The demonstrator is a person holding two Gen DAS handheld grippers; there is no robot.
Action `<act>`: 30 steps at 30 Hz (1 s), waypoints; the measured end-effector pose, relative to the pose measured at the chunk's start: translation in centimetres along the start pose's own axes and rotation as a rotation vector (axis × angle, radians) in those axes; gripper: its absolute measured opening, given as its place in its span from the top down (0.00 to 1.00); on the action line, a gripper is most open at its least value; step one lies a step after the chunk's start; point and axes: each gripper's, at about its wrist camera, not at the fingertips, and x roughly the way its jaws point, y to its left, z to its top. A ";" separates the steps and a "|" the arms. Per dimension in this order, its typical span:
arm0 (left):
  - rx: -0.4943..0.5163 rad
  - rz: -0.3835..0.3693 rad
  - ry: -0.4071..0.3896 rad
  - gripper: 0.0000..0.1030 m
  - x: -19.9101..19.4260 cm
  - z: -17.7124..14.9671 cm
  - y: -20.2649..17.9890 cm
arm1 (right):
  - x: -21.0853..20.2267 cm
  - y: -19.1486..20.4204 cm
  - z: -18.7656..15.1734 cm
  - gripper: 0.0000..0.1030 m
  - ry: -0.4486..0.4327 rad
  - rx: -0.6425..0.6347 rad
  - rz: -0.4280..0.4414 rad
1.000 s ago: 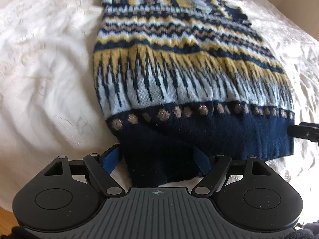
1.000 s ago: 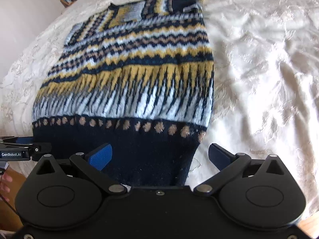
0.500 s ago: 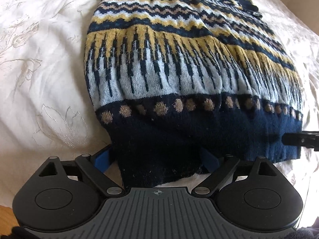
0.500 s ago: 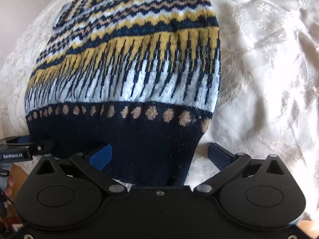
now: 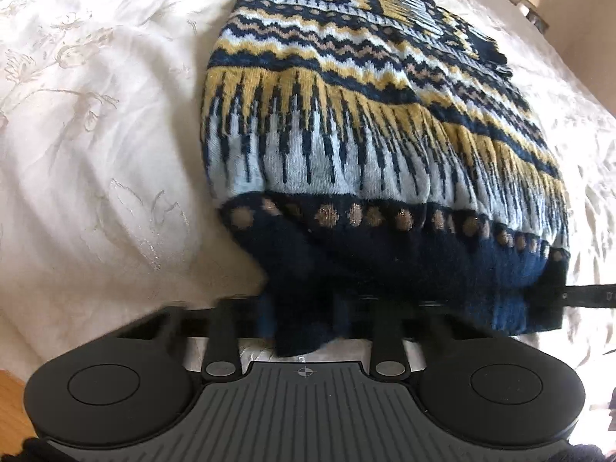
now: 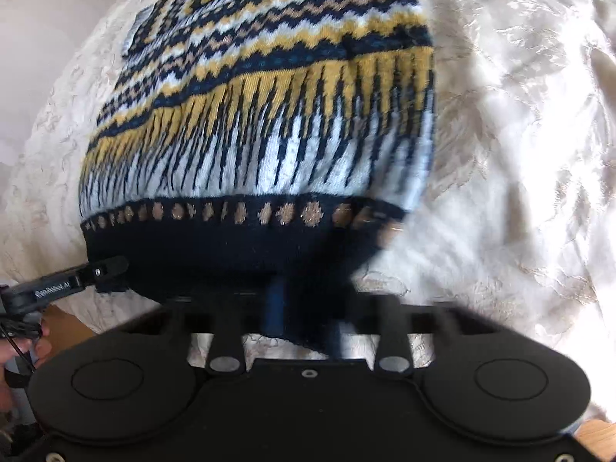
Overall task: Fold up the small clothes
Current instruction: 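Close both grippers on the navy ribbed hem, then lift the held hem and carry it over toward the collar with both grippers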
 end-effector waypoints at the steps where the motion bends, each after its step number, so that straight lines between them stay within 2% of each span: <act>1: -0.009 -0.008 -0.009 0.88 -0.5 0.1 0.0 | -0.4 -0.1 0.1 0.85 -0.007 0.008 0.009; 8: -0.101 -0.053 -0.090 0.94 -4.6 1.9 0.6 | -4.7 1.0 1.7 0.87 -0.066 -0.024 0.108; 14: -0.135 -0.064 -0.172 0.94 -7.2 5.6 0.2 | -7.1 1.5 5.3 0.87 -0.154 -0.013 0.158; 30: -0.154 -0.011 -0.291 0.94 -6.1 15.6 -1.3 | -6.7 -0.1 15.3 0.87 -0.240 0.017 0.208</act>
